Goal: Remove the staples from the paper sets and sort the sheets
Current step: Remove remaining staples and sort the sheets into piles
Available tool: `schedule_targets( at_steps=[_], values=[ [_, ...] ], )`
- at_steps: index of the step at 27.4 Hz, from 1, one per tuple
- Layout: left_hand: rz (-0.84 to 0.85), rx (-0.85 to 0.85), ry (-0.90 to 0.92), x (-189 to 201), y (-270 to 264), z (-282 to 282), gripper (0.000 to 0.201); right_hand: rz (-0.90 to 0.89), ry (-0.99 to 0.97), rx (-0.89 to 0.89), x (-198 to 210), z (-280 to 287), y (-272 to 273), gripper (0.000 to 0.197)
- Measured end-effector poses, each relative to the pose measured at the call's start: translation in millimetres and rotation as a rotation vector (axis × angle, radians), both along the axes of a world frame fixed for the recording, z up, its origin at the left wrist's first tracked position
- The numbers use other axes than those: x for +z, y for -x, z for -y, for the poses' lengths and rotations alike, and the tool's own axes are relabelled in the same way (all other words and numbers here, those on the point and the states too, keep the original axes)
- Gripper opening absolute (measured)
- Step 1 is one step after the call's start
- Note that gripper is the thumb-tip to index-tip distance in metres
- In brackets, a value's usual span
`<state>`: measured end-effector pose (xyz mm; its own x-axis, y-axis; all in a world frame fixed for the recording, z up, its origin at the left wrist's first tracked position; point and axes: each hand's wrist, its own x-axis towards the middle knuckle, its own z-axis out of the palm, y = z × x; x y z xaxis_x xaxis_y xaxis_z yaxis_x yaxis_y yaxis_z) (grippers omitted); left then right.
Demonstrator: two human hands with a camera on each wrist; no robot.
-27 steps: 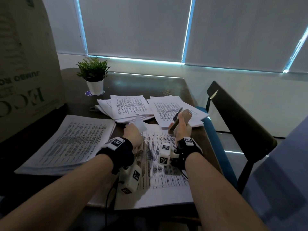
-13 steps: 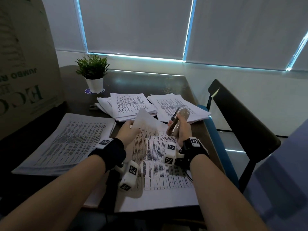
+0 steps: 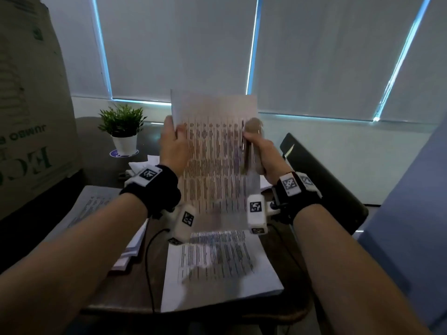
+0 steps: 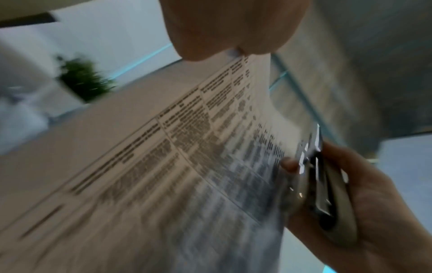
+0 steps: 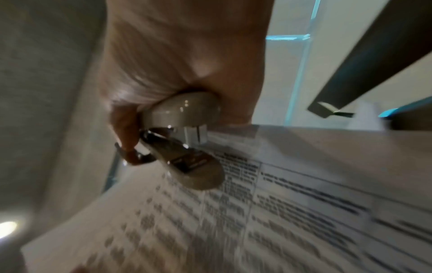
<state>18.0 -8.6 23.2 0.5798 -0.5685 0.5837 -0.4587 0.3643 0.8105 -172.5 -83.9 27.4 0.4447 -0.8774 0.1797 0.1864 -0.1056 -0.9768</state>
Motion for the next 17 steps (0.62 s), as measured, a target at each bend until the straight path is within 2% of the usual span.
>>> schedule_targets(
  at_steps=[2,3,6,9,11,13,14,17],
  values=[
    [0.048,0.035,0.153,38,17,-12,0.021,0.047,0.171,-0.114,22,-9,-7,0.029],
    [0.05,0.056,0.171,46,25,-16,0.024,0.073,0.217,-0.161,23,-13,-10,0.031],
    [0.078,0.083,0.073,20,38,-22,0.018,0.075,0.194,-0.318,-14,-23,-14,0.038],
    [0.117,0.06,-0.036,-13,37,-18,0.019,-0.069,0.045,-0.426,-48,-25,-11,0.044],
    [0.15,0.083,-0.06,1,30,-12,0.019,0.011,0.243,-0.619,-23,-25,-3,0.051],
    [0.224,0.098,-0.093,21,26,-6,0.02,0.092,0.49,-0.838,23,-25,8,0.049],
    [0.279,0.095,-0.113,31,28,-5,0.021,0.176,0.543,-0.867,51,-25,11,0.046],
    [0.448,0.058,-0.141,54,46,-6,0.025,0.492,0.514,-0.778,127,-31,14,0.048]
  ],
)
